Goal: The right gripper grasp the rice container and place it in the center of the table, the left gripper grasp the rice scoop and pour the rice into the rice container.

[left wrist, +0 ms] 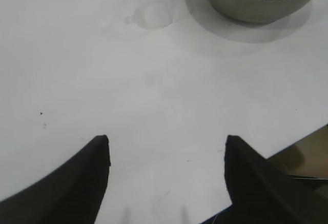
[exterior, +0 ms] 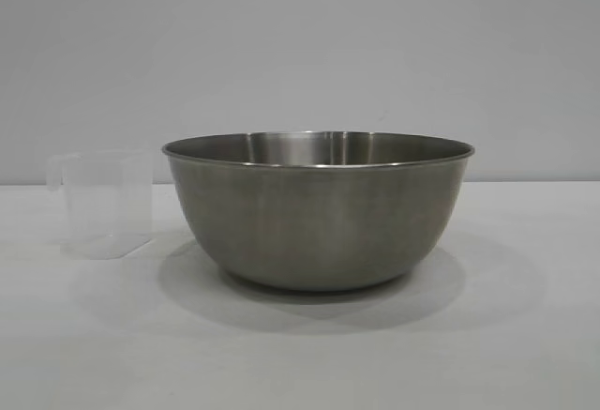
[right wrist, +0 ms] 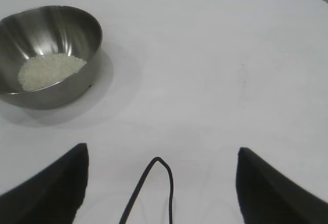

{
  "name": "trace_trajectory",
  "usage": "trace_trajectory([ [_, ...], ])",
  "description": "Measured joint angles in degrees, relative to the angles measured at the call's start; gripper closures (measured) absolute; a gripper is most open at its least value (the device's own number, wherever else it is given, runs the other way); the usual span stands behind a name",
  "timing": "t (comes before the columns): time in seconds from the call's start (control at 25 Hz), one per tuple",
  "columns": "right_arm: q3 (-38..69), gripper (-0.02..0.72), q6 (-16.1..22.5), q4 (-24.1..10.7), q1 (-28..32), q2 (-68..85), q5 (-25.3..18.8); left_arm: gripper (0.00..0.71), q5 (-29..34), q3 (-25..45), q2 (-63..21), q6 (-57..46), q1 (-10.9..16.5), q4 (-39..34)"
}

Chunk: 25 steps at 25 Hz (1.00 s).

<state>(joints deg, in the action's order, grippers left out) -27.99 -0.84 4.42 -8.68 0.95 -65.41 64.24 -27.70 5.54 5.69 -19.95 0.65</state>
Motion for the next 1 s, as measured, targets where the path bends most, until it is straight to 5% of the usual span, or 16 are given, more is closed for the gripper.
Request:
trace_trajectory([
  [0.4, 0.0, 0.193, 0.0, 0.0, 0.0, 0.0, 0.0, 0.288, 0.0, 0.0, -0.14, 0.0, 1.58, -0.13],
  [0.76, 0.0, 0.193, 0.0, 0.0, 0.0, 0.0, 0.0, 0.288, -0.03, 0.0, -5.52, 0.0, 18.05, -0.13],
  [1.0, 0.0, 0.193, 0.0, 0.02, 0.0, 0.0, 0.0, 0.288, -0.03, 0.0, -6.53, 0.0, 22.17, -0.17],
])
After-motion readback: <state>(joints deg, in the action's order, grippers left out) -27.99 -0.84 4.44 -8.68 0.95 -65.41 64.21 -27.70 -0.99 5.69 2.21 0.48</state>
